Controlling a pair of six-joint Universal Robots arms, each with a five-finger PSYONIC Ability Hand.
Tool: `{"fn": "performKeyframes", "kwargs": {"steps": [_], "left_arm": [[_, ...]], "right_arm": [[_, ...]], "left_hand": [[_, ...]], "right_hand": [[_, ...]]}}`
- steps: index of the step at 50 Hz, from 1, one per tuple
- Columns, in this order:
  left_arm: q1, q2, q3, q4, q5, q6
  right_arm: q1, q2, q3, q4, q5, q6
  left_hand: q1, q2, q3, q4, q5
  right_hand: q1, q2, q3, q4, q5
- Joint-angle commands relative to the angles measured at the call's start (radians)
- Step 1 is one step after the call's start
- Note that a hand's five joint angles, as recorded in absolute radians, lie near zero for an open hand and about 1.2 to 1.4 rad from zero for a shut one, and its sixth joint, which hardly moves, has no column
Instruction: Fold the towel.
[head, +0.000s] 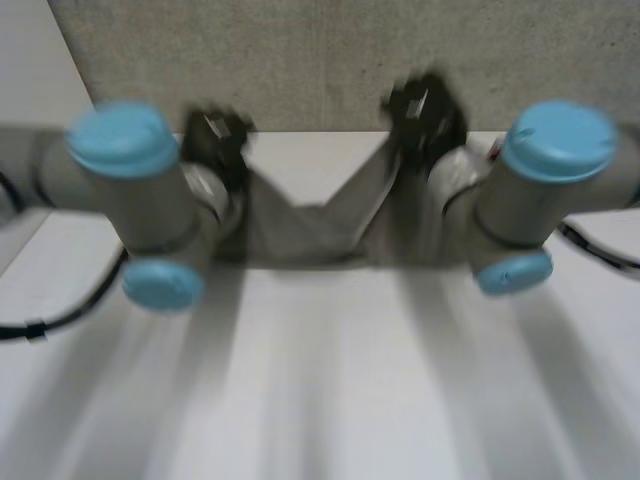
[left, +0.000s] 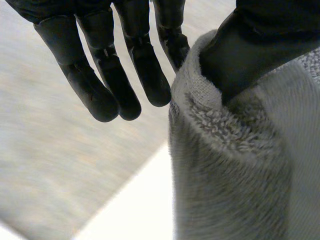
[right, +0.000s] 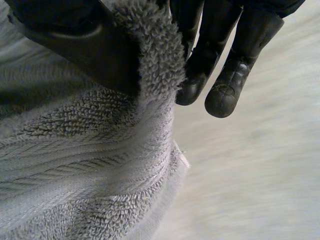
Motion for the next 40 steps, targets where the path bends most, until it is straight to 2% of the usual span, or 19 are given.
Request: {"fn": "performKeyframes", "kwargs": {"steps": [1, 4, 8, 10, 11, 13, 14, 16, 18, 19, 21, 29, 30, 31, 32, 33, 34, 38, 40], "left_arm": [[0.094, 0.158, 0.116, 0.093, -0.055, -0.249], [0.118, 0.178, 0.11, 0.086, -0.036, -0.308], [0.125, 0.175, 0.08, 0.049, 0.004, -0.309], [0.133, 0.175, -0.003, -0.001, 0.052, -0.311], [0.133, 0.175, -0.003, -0.002, 0.053, -0.311], [0.15, 0.172, -0.098, -0.023, 0.111, -0.306], [0.15, 0.172, -0.098, -0.023, 0.111, -0.306], [0.154, 0.168, -0.149, -0.026, 0.148, -0.303], [0.158, 0.168, -0.256, -0.026, 0.212, -0.285], [0.158, 0.168, -0.256, -0.026, 0.212, -0.285], [0.167, 0.166, -0.351, -0.023, 0.247, -0.23], [0.239, 0.171, -0.537, -0.015, 0.26, 0.0], [0.239, 0.171, -0.537, -0.015, 0.26, 0.0], [0.239, 0.171, -0.555, -0.011, 0.26, 0.019], [0.239, 0.175, -0.569, -0.003, 0.26, 0.02], [0.239, 0.175, -0.569, -0.003, 0.26, 0.02], [0.243, 0.178, -0.577, 0.001, 0.26, 0.02], [0.251, 0.186, -0.582, 0.005, 0.26, 0.02], [0.253, 0.206, -0.583, 0.006, 0.26, 0.02]], "right_arm": [[-0.033, -0.174, 0.057, -0.274, 0.037, 0.111], [-0.04, -0.177, 0.059, -0.222, 0.038, 0.118], [-0.043, -0.177, 0.057, -0.103, 0.029, 0.118], [-0.043, -0.168, 0.062, 0.028, 0.011, 0.115], [-0.043, -0.168, 0.062, 0.029, 0.011, 0.115], [-0.042, -0.159, 0.082, 0.16, -0.014, 0.113], [-0.042, -0.159, 0.082, 0.16, -0.014, 0.113], [-0.04, -0.133, 0.12, 0.28, -0.032, 0.111], [-0.039, -0.122, 0.149, 0.323, -0.032, 0.113], [-0.039, -0.122, 0.149, 0.323, -0.032, 0.113], [-0.033, -0.11, 0.203, 0.377, -0.029, 0.113], [-0.043, -0.097, 0.344, 0.434, -0.025, 0.118], [-0.043, -0.097, 0.344, 0.434, -0.025, 0.118], [-0.043, -0.097, 0.364, 0.434, -0.031, 0.125], [-0.043, -0.106, 0.381, 0.429, -0.034, 0.13], [-0.043, -0.107, 0.381, 0.429, -0.034, 0.13], [-0.043, -0.116, 0.395, 0.426, -0.034, 0.13], [-0.045, -0.154, 0.418, 0.418, -0.034, 0.133], [-0.054, -0.211, 0.448, 0.38, -0.034, 0.151]], "left_hand": [[-0.059, -0.12, -0.15, -0.128, -0.289], [-0.059, -0.12, -0.15, -0.128, -0.289], [-0.059, -0.12, -0.15, -0.128, -0.289], [-0.059, -0.12, -0.15, -0.128, -0.289], [-0.059, -0.12, -0.15, -0.128, -0.289], [-0.059, -0.12, -0.15, -0.128, -0.289], [-0.059, -0.12, -0.15, -0.128, -0.289], [-0.059, -0.12, -0.15, -0.128, -0.289], [-0.059, -0.12, -0.15, -0.128, -0.289], [-0.059, -0.12, -0.15, -0.128, -0.289], [-0.059, -0.12, -0.15, -0.128, -0.289], [-0.059, -0.12, -0.15, -0.128, -0.289], [-0.059, -0.12, -0.15, -0.128, -0.289], [-0.059, -0.12, -0.15, -0.128, -0.289], [-0.059, -0.12, -0.15, -0.128, -0.289], [-0.059, -0.12, -0.15, -0.128, -0.289], [-0.059, -0.12, -0.15, -0.128, -0.289], [-0.059, -0.12, -0.15, -0.128, -0.289], [-0.059, -0.12, -0.15, -0.128, -0.289]], "right_hand": [[0.06, 0.075, 0.055, 0.055, 0.072], [0.06, 0.075, 0.055, 0.055, 0.072], [0.06, 0.075, 0.055, 0.055, 0.072], [0.06, 0.075, 0.055, 0.055, 0.072], [0.06, 0.075, 0.055, 0.055, 0.072], [0.06, 0.075, 0.055, 0.055, 0.072], [0.06, 0.075, 0.055, 0.055, 0.072], [0.06, 0.075, 0.055, 0.055, 0.072], [0.06, 0.075, 0.055, 0.055, 0.072], [0.06, 0.075, 0.055, 0.055, 0.072], [0.06, 0.075, 0.055, 0.055, 0.072], [0.06, 0.075, 0.055, 0.055, 0.072], [0.06, 0.075, 0.055, 0.055, 0.072], [-0.076, -0.061, -0.08, -0.081, -0.063], [-0.333, -0.318, -0.337, -0.338, -0.32], [-0.336, -0.32, -0.34, -0.341, -0.323], [-0.525, -0.509, -0.529, -0.53, -0.512], [-0.723, -0.708, -0.727, -0.728, -0.71], [-0.928, -0.913, -0.932, -0.933, -0.915]]}}
